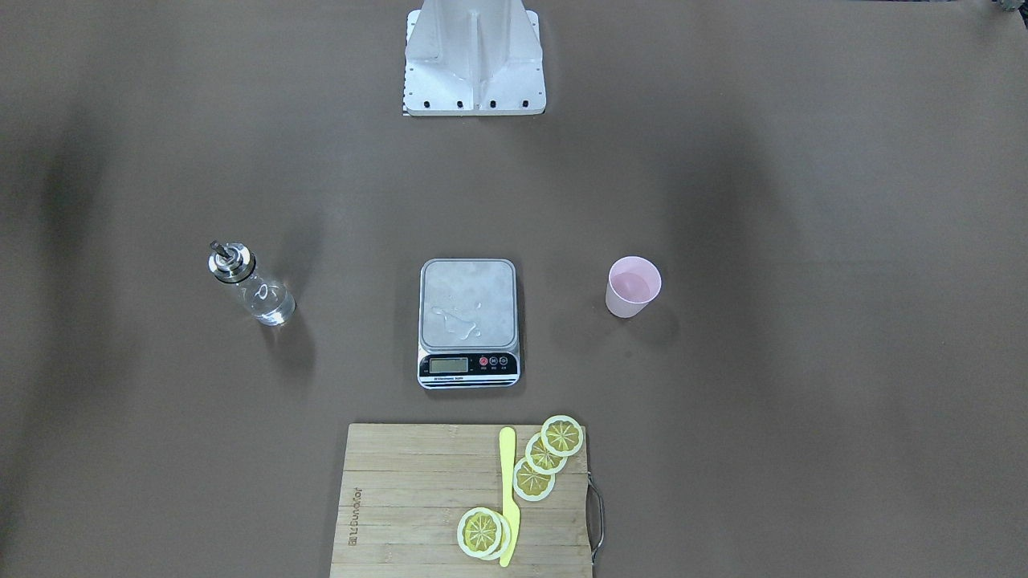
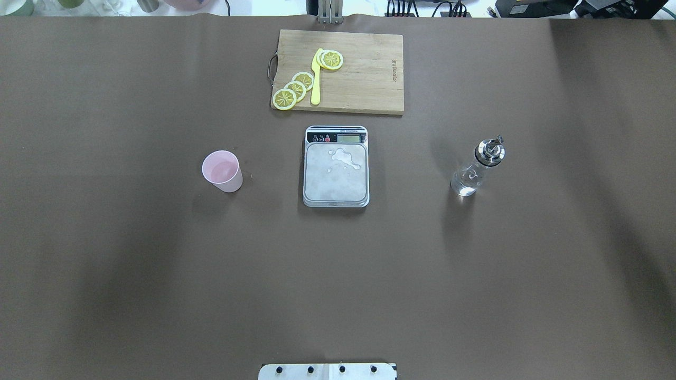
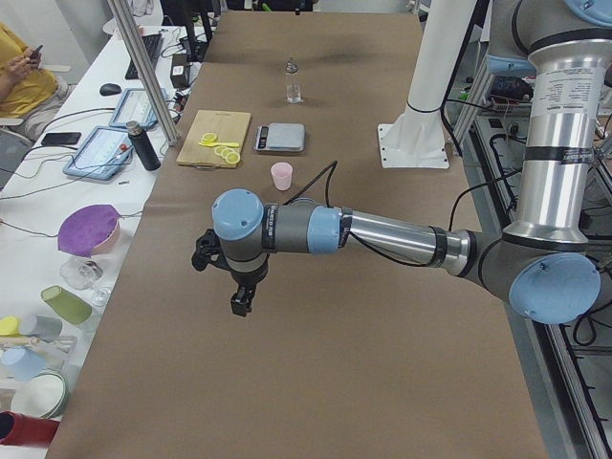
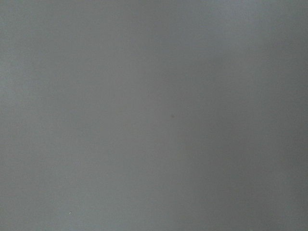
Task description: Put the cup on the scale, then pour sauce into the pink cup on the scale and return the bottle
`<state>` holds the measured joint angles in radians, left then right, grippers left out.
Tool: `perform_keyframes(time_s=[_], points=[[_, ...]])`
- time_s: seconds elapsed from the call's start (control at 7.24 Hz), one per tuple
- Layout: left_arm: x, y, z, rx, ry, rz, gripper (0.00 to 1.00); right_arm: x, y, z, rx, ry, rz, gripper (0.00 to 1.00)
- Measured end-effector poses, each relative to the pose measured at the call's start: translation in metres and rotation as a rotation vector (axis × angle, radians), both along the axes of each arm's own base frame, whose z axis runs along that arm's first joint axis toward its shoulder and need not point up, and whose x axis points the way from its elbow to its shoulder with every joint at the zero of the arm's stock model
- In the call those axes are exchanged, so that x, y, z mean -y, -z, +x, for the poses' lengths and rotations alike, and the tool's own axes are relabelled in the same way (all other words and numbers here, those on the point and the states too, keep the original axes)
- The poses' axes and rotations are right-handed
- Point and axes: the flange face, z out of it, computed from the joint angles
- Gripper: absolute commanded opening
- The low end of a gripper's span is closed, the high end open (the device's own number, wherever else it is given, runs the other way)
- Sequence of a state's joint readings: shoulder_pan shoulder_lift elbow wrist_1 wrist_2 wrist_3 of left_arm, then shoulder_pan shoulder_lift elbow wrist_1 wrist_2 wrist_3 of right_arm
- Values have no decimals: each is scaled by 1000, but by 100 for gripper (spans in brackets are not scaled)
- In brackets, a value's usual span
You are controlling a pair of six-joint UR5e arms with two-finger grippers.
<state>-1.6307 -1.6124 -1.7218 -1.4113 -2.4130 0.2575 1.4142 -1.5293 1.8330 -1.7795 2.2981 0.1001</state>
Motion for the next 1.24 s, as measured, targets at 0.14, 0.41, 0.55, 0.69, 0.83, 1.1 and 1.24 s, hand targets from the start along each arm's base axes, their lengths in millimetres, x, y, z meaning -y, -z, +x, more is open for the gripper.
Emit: perform_keyframes(time_s=[0.14, 0.41, 0.55, 0.69, 0.83, 1.1, 1.24], points=[[1, 1, 0, 0, 0, 2, 100, 0, 0, 0, 0, 1, 1, 100], [14, 19, 6, 11, 2, 12, 100, 0, 1, 0, 4, 3, 5, 100], [34, 47, 21, 18, 6, -1, 100, 0, 2, -1, 13, 5, 5, 100], [54, 81, 46, 16, 14, -27, 100, -1, 3, -2, 25, 6, 4, 100], [71, 119, 80, 7, 33, -61, 100, -1, 4, -2, 32, 6, 3, 100], [85, 201, 180, -26, 67, -148, 100, 0, 5, -3, 37, 2, -1, 100], [84, 234, 226, -43, 80, -198, 100, 1, 6, -3, 38, 1, -1, 100]])
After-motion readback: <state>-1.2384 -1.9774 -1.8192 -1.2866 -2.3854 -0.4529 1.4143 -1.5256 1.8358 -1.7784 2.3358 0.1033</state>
